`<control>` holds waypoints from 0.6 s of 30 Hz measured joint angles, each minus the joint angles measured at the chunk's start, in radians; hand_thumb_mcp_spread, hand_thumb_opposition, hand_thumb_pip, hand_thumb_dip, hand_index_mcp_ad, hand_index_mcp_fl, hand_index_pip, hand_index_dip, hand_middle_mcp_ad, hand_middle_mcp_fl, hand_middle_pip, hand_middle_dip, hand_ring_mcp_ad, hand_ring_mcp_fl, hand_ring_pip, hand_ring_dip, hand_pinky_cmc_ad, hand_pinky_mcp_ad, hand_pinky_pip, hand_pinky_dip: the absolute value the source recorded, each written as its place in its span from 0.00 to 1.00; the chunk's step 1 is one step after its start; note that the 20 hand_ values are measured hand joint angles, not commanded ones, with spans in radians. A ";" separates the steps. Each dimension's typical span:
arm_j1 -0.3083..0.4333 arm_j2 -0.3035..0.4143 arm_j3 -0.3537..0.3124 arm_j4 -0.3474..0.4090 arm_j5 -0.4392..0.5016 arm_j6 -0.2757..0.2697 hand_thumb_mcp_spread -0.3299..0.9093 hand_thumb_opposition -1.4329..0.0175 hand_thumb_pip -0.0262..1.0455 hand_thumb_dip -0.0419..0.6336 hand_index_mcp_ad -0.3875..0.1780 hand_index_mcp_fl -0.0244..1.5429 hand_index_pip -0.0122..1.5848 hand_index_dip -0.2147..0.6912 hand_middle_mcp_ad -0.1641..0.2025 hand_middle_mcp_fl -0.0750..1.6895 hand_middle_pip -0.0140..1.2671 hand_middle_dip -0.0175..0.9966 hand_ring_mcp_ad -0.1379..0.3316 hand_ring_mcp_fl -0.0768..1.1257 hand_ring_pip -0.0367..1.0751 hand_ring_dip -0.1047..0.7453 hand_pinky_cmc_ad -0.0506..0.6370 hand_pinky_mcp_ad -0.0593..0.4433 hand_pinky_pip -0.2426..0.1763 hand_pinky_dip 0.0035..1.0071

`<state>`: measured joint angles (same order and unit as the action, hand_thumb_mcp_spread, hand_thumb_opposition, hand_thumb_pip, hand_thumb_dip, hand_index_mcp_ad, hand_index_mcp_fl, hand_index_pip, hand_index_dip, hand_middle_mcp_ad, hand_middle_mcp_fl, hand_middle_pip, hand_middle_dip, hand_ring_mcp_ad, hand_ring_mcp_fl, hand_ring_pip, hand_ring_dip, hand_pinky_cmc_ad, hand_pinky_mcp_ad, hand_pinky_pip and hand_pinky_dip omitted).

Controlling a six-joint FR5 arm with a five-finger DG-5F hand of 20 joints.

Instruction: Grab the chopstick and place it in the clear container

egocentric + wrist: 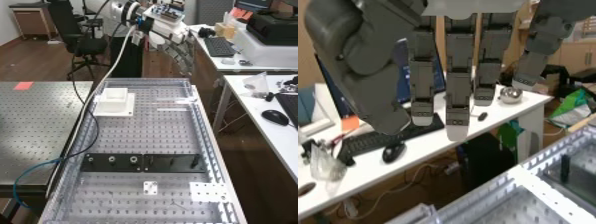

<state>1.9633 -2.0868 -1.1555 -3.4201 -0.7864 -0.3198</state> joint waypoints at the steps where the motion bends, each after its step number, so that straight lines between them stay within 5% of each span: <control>1: -0.002 0.011 -0.011 0.010 -0.002 -0.005 0.54 0.43 0.72 0.53 0.51 0.33 0.47 0.24 0.62 0.43 0.38 0.55 0.45 0.42 0.14 0.60 0.60 0.71 0.40 0.67; 8: -0.038 0.132 -0.155 0.148 -0.101 -0.079 0.54 0.44 0.65 0.50 0.50 0.30 0.37 0.25 0.62 0.39 0.25 0.55 0.45 0.35 0.13 0.60 0.61 0.70 0.37 0.68; 14: -0.116 0.211 -0.248 0.225 -0.294 -0.137 0.45 0.52 0.47 0.32 0.50 0.24 0.17 0.33 0.60 0.31 0.13 0.55 0.51 0.24 0.11 0.60 0.70 0.85 0.38 0.69; 18: -0.166 0.245 -0.289 0.269 -0.406 -0.191 0.41 0.55 0.43 0.20 0.48 0.21 0.11 0.40 0.59 0.26 0.11 0.54 0.54 0.18 0.10 0.59 0.80 0.93 0.40 0.67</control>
<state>1.7972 -1.8420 -1.4441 -3.1506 -1.1926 -0.5109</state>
